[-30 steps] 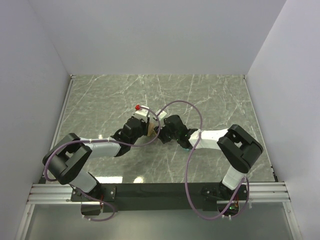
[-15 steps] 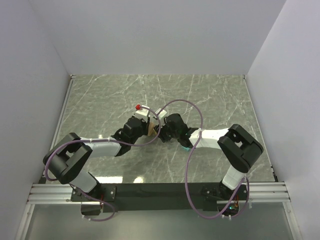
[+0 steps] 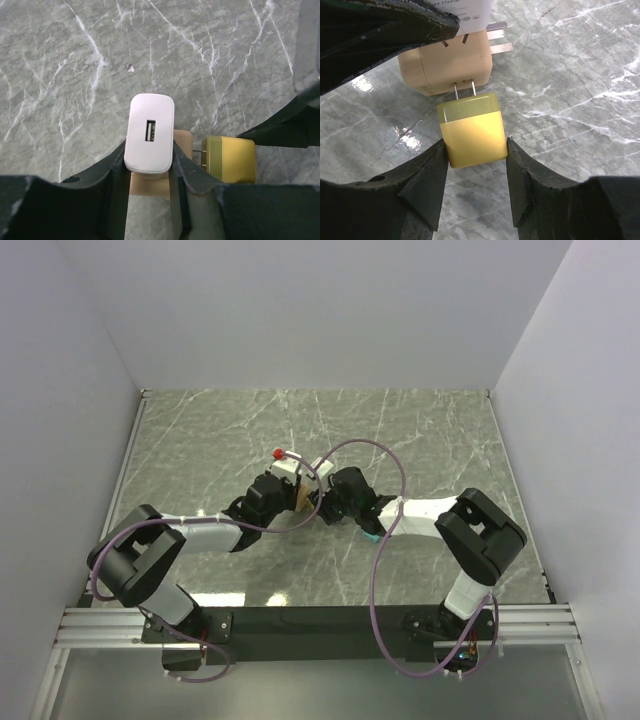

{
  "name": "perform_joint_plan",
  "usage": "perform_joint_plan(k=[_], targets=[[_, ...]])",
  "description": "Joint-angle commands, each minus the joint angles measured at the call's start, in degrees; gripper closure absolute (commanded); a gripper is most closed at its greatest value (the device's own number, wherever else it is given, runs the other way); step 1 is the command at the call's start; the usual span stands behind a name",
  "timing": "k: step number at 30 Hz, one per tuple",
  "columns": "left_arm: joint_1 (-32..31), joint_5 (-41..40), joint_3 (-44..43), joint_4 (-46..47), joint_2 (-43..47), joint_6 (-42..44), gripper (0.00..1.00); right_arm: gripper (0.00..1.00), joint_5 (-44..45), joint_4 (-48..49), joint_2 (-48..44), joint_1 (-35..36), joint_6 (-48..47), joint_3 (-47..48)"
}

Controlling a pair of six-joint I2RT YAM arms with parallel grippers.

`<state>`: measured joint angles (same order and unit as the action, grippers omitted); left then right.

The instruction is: Insert the plug

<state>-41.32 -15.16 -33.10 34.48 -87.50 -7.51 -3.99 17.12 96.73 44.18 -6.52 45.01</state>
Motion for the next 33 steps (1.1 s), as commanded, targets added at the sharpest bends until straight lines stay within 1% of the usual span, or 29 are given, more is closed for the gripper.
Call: perform_joint_plan(k=[1, 9, 19, 28, 33], targets=[[-0.9, 7.5, -0.2, -3.5, -2.8, -0.3, 1.0, 1.0, -2.1, 5.5, 0.0, 0.1, -1.3, 2.6], [-0.9, 7.7, -0.2, -3.7, -3.6, -0.9, 1.0, 1.0, -3.0, 6.1, 1.1, 0.0, -1.3, 4.4], [-0.3, 10.3, 0.1, -3.5, -3.9, -1.6, 1.0, 1.0, -2.9, 5.3, 3.6, -0.2, 0.8, 8.1], [0.4, 13.4, -0.1, -3.0, -5.3, -1.7, 1.0, 1.0, -2.7, 5.2, 3.6, -0.7, 1.2, 9.3], [0.5, 13.4, -0.3, -3.1, -5.7, -1.6, 1.0, 1.0, -2.9, 4.0, 3.3, -1.1, 1.0, 10.5]])
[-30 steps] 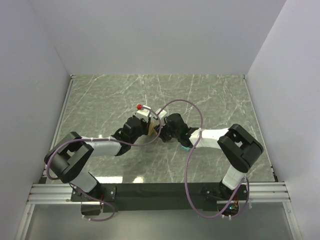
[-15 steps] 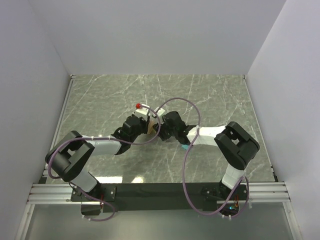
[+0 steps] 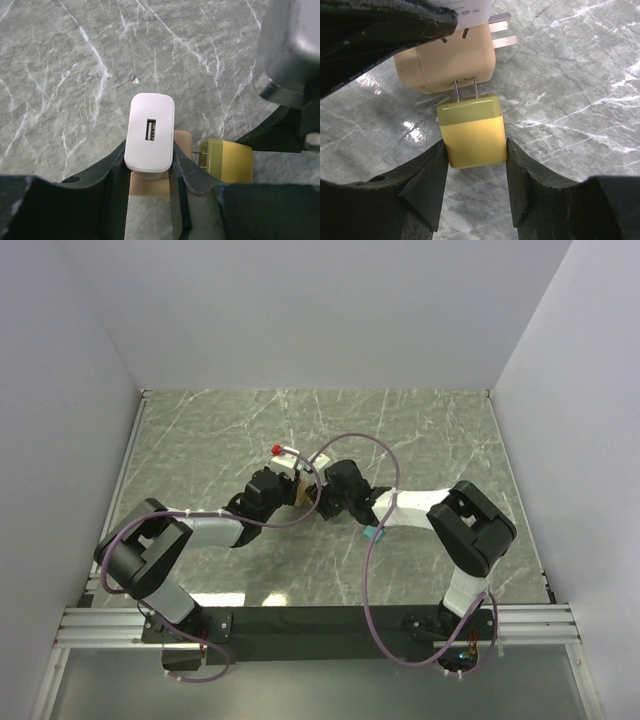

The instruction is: Insert the plug

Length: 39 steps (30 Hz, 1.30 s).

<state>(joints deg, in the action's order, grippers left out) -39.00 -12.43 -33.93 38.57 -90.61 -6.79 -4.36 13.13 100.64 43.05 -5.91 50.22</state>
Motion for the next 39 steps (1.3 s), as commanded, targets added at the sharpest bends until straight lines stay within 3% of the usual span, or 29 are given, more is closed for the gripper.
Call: perform_joint_plan(k=[1, 39], targets=[[-1.9, 10.7, 0.4, -7.3, -2.6, -2.2, 1.0, 1.0, -2.7, 7.7, -0.6, -0.2, 0.4, 5.8], [-1.9, 17.8, -1.4, -8.5, -5.8, -0.4, 1.0, 1.0, -7.1, 6.9, 2.3, -3.3, -3.2, 12.3]])
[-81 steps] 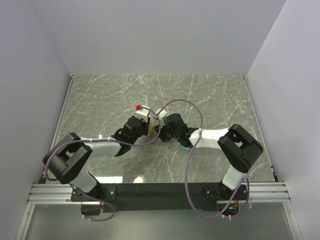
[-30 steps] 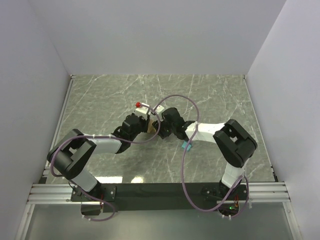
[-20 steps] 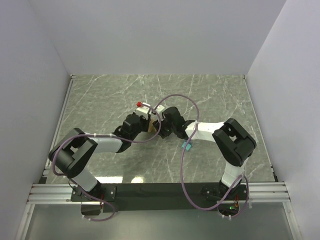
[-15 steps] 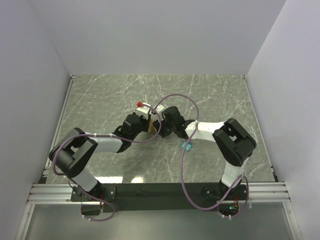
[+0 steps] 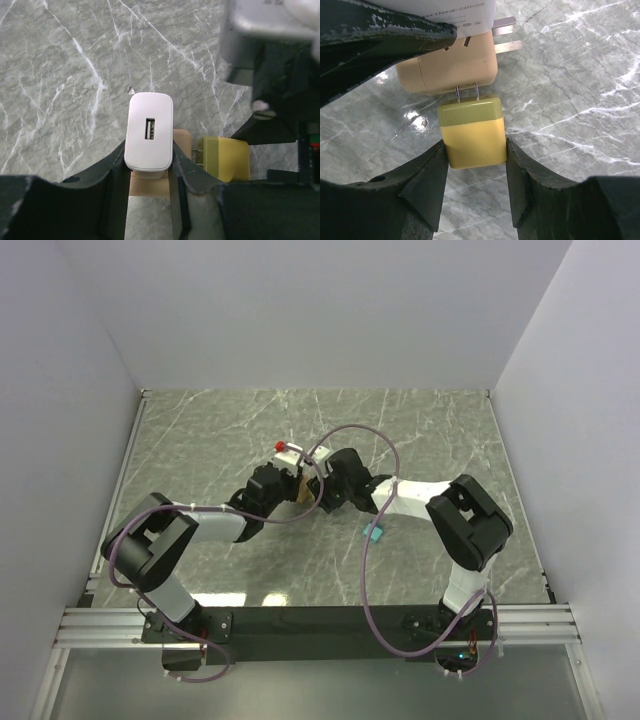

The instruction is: Insert the plug

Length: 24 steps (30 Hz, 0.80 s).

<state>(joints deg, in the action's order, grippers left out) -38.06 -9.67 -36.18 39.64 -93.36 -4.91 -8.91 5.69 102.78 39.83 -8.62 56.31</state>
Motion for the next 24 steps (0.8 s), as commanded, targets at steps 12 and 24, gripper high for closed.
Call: perform_joint_plan(k=[12, 24], targets=[[-2.8, 17.1, 0.2, -10.2, -3.9, -2.1, 1.0, 1.0, -4.0, 13.7, 1.5, -0.5, -0.9, 8.8], [-2.7, 17.7, -0.5, -10.9, -4.7, -1.8, 1.0, 1.0, -2.9, 11.9, 0.8, -0.5, -2.4, 11.2]])
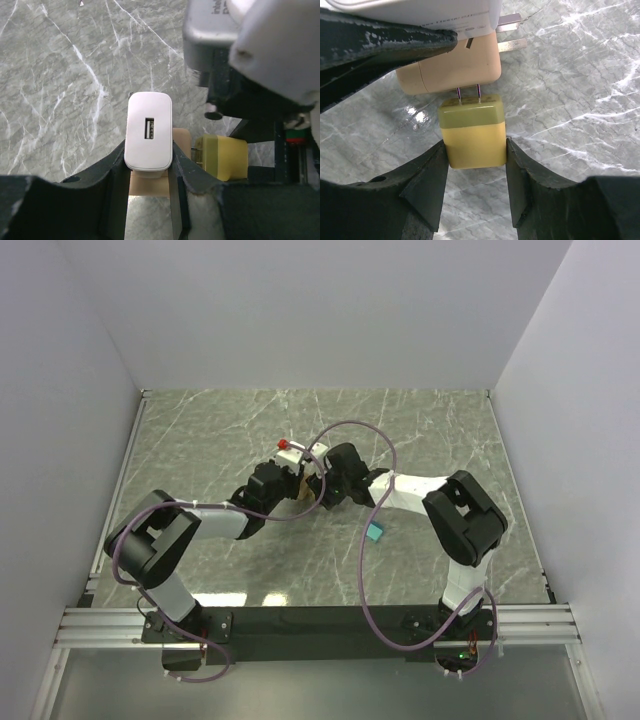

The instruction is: Insert the plug

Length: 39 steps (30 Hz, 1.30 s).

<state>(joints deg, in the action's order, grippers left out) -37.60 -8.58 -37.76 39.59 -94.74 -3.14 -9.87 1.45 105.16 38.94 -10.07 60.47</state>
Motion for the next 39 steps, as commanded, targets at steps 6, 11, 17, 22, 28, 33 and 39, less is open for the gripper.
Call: perform_joint_plan(k=[6, 11, 17, 22, 28, 33, 39], targets=[[-3.2, 18.2, 1.0, -11.1, -3.4, -3.4, 1.0, 1.0, -2.3, 16.7, -0.8, 0.1, -1.4, 7.6], [-3.3, 18.5, 0.8, -11.4, -3.7, -3.3, 1.0, 1.0, -2.5, 16.0, -1.4, -0.4, -2.5, 8.0], [-3.3, 18.8, 0.1, -12.0, -4.7, -3.0, 1.0, 1.0, -4.0, 16.5, -1.0, -1.1, -2.9, 8.6], [-3.2, 19.1, -0.2, -12.3, -4.8, -2.9, 1.0, 1.0, -4.6, 16.4, -0.3, -1.1, -3.1, 9.8], [-3.3, 20.2, -0.7, -12.6, -5.5, -2.7, 1.0, 1.0, -5.3, 16.4, 0.5, -1.5, -3.6, 10.9], [-3.3, 20.6, -0.7, -12.6, -5.5, -2.5, 1.0, 1.0, -5.9, 16.2, 1.6, -1.4, -3.7, 12.1], [-3.3, 21.6, -0.9, -12.5, -5.8, -2.3, 1.0, 1.0, -6.9, 16.9, 2.1, -1.5, -3.3, 12.9]])
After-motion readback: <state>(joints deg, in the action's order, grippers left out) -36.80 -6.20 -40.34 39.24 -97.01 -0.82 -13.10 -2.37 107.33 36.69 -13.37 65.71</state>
